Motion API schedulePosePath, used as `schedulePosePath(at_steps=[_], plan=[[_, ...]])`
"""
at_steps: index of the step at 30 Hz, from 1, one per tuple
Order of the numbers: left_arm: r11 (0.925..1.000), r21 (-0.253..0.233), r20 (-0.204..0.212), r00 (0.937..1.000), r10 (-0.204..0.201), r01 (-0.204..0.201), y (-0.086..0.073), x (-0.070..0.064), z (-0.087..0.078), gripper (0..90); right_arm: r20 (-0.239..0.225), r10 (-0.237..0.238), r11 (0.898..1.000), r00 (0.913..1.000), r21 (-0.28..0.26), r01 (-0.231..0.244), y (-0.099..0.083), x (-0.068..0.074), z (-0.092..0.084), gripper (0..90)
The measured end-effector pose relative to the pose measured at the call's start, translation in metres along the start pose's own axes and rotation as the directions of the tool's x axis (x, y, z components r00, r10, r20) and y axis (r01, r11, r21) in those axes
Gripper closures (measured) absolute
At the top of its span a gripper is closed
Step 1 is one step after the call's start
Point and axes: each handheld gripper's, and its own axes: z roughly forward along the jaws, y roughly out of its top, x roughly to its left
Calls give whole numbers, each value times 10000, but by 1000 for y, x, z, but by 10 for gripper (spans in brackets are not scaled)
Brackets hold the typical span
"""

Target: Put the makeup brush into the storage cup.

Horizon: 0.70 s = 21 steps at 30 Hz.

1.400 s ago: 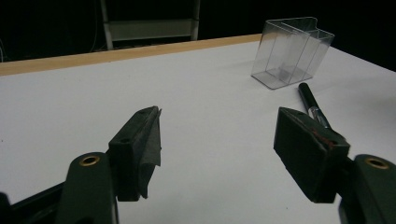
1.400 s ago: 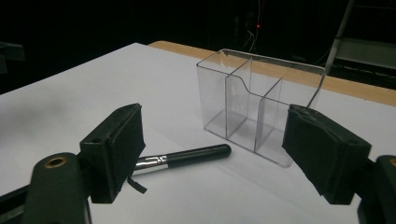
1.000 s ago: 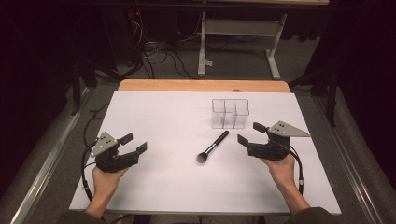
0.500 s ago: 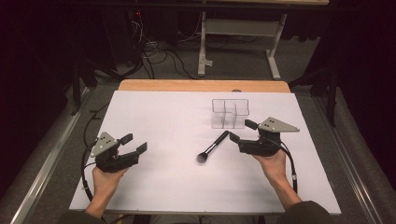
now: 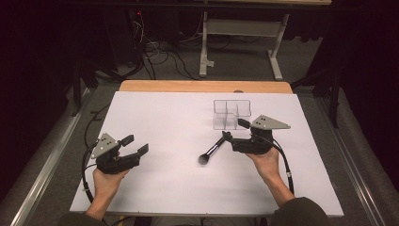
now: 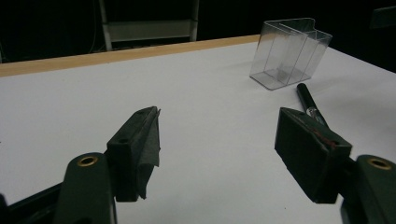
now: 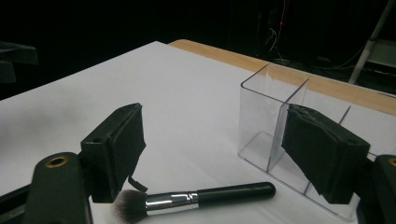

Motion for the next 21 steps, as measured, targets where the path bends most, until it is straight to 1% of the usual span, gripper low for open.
schedulePosePath(at_steps=[7, 18, 19, 21], plan=[[10000, 9, 8, 10000, -13, 13, 0, 0, 0, 308, 26, 52, 10000, 10000, 43, -52, 2, 1, 6, 225], [10000, -34, 8, 10000, -34, 34, 0, 0, 0, 309, -55, -47, 9998, 10000, 206, 48, 8, 6, 19, 226], [10000, -39, 9, 10000, -34, 34, 0, 0, 0, 309, -52, -128, 9997, 9999, 204, 129, 9, 6, 21, 226], [10000, -46, 9, 10000, -44, 44, 1, 0, 0, 309, -68, -94, 9996, 9999, 268, 96, 10, 7, 23, 227]])
